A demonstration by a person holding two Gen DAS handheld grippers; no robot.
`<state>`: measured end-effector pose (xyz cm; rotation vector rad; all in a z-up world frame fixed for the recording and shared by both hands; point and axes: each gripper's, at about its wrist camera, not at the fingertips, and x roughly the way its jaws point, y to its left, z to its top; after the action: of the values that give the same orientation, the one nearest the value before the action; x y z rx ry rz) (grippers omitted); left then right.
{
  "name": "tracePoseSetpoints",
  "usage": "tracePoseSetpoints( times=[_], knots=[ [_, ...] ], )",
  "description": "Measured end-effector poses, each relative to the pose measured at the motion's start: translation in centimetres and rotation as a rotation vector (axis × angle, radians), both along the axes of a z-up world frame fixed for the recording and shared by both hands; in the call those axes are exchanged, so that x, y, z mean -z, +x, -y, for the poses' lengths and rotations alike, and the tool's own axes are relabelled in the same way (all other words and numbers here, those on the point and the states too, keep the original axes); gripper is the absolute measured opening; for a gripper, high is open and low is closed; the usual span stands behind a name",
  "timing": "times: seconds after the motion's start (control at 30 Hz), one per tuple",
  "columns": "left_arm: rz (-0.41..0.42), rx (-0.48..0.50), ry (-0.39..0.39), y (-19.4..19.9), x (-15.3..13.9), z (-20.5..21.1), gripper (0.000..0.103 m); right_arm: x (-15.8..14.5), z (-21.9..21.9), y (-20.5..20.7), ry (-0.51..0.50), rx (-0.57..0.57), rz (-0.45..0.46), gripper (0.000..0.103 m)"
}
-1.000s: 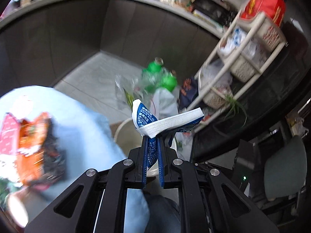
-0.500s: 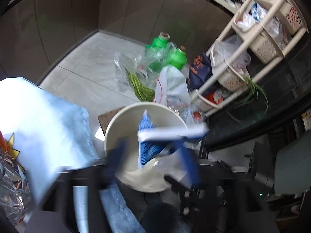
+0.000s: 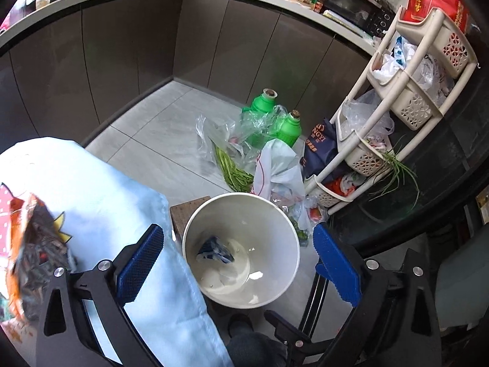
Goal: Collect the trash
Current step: 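Move both open tools back over the table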
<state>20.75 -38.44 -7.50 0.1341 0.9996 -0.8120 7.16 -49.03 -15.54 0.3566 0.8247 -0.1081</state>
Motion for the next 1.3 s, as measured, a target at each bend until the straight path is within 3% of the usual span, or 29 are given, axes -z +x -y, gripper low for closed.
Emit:
tracePoseSetpoints(
  times=[0.33, 0.57, 0.8, 1.07, 1.23, 1.3],
  knots=[
    [0.074, -0.095, -0.052, -3.5, -6.8, -6.4, 0.094, -8.0, -3.4, -2.0, -0.053, -0.038, 0.105, 0.1],
    [0.096, -0.217, -0.085, -6.3, -10.1, -15.3, 0.094, -13.0, -7.9, -3.5, -0.062, -0.11, 0.2, 0.1],
    [0.137, -0.402, -0.057, -8.9, -10.6, -25.9, 0.094, -15.5, -13.2, -3.7, 0.016, -0.243, 0.29, 0.1],
    [0.095, -0.616, -0.001, -10.6, -7.6, -37.7, 0.094, -13.4, -21.8, -0.9, -0.038, -0.439, 0.153, 0.1],
    [0.05, -0.669, 0.007, -11.5, -4.6, -42.6, 0.094, -9.8, -26.6, 0.8, 0.058, -0.515, -0.028, 0.099],
    [0.047, -0.657, 0.002, -11.8, -3.8, -43.7, 0.094, -8.7, -28.9, 1.0, 0.073, -0.558, -0.077, 0.089]
  ],
)
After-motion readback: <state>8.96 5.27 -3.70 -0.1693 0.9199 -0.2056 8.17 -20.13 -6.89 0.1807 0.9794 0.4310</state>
